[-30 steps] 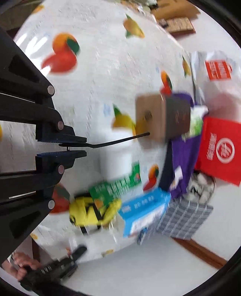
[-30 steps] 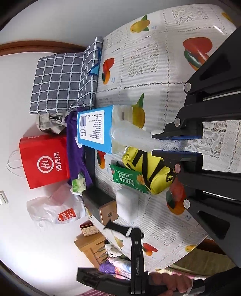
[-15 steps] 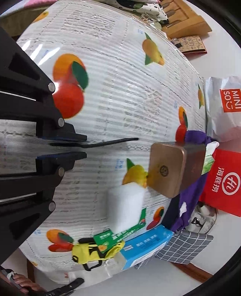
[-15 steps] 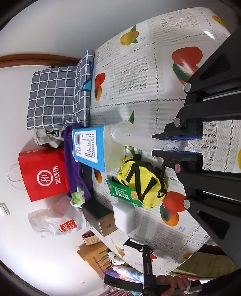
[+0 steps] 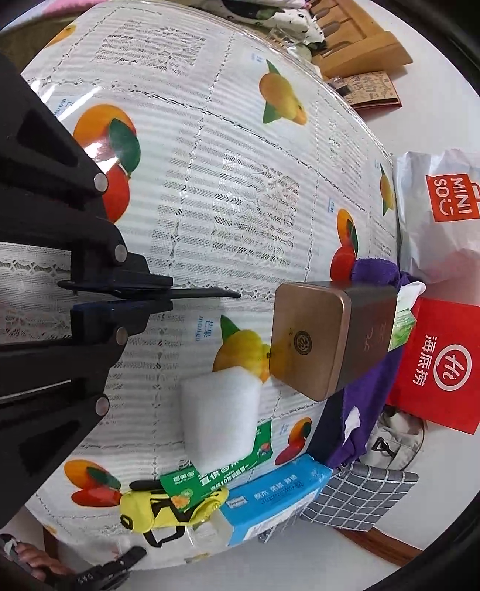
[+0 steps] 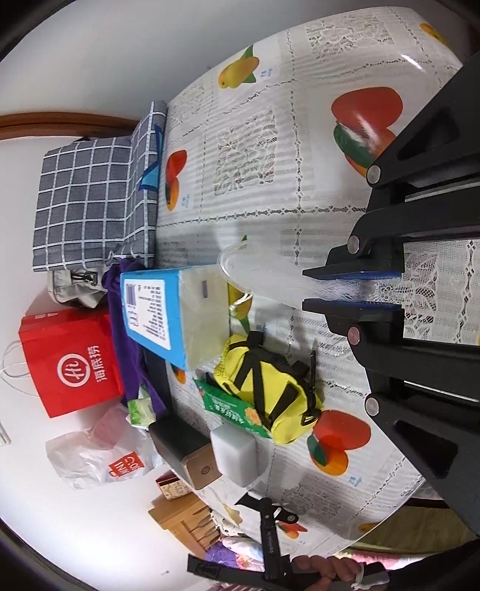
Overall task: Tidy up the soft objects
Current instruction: 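Carry the watch strap and clear cup with both tools toward the purple towel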
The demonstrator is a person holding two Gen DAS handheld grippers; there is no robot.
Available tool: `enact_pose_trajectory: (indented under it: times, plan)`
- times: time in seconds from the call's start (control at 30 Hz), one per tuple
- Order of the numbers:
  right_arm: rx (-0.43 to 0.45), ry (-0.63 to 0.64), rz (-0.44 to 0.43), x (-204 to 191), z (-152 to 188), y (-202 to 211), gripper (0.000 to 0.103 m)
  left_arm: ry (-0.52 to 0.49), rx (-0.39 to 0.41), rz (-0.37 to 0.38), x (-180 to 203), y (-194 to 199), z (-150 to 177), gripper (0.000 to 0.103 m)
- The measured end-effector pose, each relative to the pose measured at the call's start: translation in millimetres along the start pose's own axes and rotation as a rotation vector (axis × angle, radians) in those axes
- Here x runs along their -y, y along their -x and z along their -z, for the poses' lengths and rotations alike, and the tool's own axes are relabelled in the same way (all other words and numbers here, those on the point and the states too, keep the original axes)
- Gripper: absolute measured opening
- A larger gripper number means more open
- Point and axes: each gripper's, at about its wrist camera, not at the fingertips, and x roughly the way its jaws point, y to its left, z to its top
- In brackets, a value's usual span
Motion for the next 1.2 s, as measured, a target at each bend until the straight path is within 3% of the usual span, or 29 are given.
enact_pose_trajectory:
  times: [0.43,0.63,0.73,0.8,0.87,0.93,1.0,1.1,1.2]
  plan:
    - [0.091,0.01,-0.026,-11,-20,35,0.009,-0.006,0.056,0.032,-4,27,-9,0.005]
    - [0.106,0.016,-0.024,-16,-27,40,0.009,0.02,0.04,0.002,-13,19,-9,0.005]
    - [0.097,0.02,-0.022,-17,-25,38,0.009,-0.001,-0.006,-0.013,-15,10,-7,0.006]
    - [0.089,0.018,-0.022,-17,-25,34,0.009,-0.02,-0.021,-0.059,-12,4,-5,0.018]
    - [0.078,0.016,-0.025,-17,-24,29,0.009,-0.032,-0.021,-0.077,-8,-1,-4,0.04]
    - [0.067,0.02,-0.029,-18,-23,25,0.009,-0.048,-0.004,-0.09,-4,-4,-4,0.043]
    - [0.064,0.026,-0.029,-19,-23,24,0.009,-0.05,0.012,-0.109,-2,-5,-4,0.043]
    - [0.066,0.033,-0.029,-20,-25,23,0.009,-0.049,0.047,-0.129,-3,-6,-7,0.02]
    - [0.071,0.041,-0.027,-22,-29,23,0.009,-0.051,0.043,-0.106,-6,-6,-9,0.02]
